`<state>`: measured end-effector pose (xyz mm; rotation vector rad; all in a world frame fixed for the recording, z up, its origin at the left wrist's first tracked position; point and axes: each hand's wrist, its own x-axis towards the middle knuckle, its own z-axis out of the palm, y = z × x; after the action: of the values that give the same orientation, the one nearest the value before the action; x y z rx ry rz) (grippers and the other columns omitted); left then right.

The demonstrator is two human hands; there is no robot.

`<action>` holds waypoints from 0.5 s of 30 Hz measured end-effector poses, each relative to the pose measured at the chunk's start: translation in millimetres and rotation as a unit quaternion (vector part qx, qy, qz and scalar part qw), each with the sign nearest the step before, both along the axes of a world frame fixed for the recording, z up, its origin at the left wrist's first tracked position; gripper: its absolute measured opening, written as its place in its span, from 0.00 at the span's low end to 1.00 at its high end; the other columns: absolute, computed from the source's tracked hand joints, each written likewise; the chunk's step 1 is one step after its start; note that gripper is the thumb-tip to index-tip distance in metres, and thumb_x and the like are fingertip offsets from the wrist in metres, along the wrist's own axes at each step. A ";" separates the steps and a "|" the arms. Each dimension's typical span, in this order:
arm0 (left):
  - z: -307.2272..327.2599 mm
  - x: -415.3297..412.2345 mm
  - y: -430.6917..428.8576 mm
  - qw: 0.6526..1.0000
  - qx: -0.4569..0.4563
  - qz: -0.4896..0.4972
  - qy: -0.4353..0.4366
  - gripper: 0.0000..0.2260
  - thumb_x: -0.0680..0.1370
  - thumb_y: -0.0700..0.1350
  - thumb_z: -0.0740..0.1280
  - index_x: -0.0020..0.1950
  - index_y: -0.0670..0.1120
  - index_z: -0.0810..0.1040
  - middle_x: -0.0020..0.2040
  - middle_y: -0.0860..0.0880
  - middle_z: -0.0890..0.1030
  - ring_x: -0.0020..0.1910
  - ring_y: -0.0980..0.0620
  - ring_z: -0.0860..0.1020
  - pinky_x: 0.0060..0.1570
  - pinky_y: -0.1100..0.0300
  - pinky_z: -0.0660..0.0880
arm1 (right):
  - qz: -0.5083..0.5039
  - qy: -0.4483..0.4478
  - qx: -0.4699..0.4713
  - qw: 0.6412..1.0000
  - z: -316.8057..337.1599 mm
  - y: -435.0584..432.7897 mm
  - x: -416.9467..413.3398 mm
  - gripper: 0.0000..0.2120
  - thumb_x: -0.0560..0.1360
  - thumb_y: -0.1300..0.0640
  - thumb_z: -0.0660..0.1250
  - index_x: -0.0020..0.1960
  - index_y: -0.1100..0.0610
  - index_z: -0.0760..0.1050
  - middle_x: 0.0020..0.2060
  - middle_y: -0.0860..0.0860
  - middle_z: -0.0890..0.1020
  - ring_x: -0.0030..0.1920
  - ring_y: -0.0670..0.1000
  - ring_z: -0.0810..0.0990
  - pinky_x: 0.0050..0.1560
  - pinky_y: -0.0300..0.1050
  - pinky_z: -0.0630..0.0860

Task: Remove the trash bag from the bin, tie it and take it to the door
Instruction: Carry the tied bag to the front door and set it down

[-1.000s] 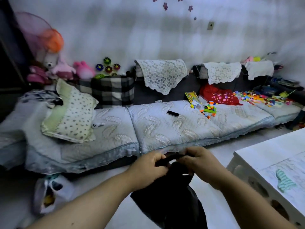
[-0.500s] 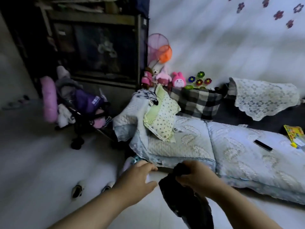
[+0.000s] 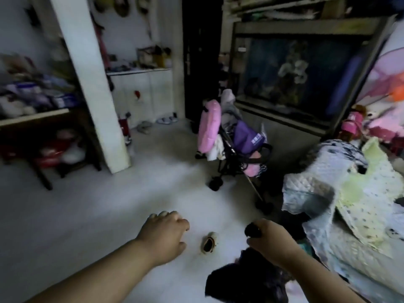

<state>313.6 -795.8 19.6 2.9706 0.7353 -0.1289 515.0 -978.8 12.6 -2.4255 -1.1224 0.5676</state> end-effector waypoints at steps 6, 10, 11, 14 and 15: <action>-17.2 -16.2 109.4 0.992 -0.037 0.122 0.007 0.21 0.73 0.56 0.61 0.65 0.55 0.69 0.65 0.50 0.72 0.63 0.47 0.71 0.61 0.53 0.69 | 0.050 0.016 0.009 0.999 -19.3 152.3 12.9 0.05 0.67 0.52 0.68 0.38 0.45 0.73 0.38 0.45 0.79 0.40 0.50 0.77 0.38 0.41 0.73; -33.8 1.2 188.4 0.973 -0.116 0.201 -0.013 0.21 0.73 0.57 0.62 0.65 0.55 0.69 0.65 0.52 0.72 0.60 0.50 0.74 0.59 0.56 0.70 | 0.061 0.057 0.021 0.996 -31.0 250.0 44.2 0.09 0.66 0.53 0.68 0.33 0.44 0.69 0.34 0.42 0.76 0.39 0.49 0.77 0.33 0.35 0.69; -38.3 7.2 209.0 0.965 -0.139 0.220 -0.022 0.21 0.72 0.57 0.63 0.64 0.55 0.70 0.65 0.52 0.73 0.59 0.51 0.75 0.59 0.57 0.71 | 0.067 0.072 0.021 0.995 -33.8 274.3 54.8 0.08 0.67 0.53 0.69 0.34 0.44 0.70 0.34 0.42 0.77 0.39 0.48 0.77 0.32 0.33 0.68; -43.3 29.1 272.1 0.945 -0.187 0.266 -0.029 0.20 0.72 0.57 0.64 0.63 0.55 0.71 0.63 0.52 0.75 0.58 0.52 0.75 0.59 0.58 0.72 | 0.091 0.115 0.014 0.989 -30.4 345.3 85.4 0.04 0.68 0.53 0.69 0.41 0.46 0.74 0.36 0.41 0.77 0.40 0.45 0.77 0.33 0.33 0.68; -44.3 37.7 293.3 0.941 -0.194 0.275 -0.026 0.19 0.72 0.57 0.64 0.62 0.55 0.72 0.63 0.52 0.76 0.58 0.53 0.75 0.58 0.59 0.72 | 0.097 0.125 0.016 0.987 -28.4 368.8 95.3 0.04 0.68 0.53 0.69 0.41 0.47 0.74 0.35 0.41 0.77 0.38 0.44 0.76 0.33 0.33 0.68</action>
<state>351.4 -502.5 -24.7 2.2946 1.3197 -0.1359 610.3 -610.0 -15.8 -2.1568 -1.2528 0.8810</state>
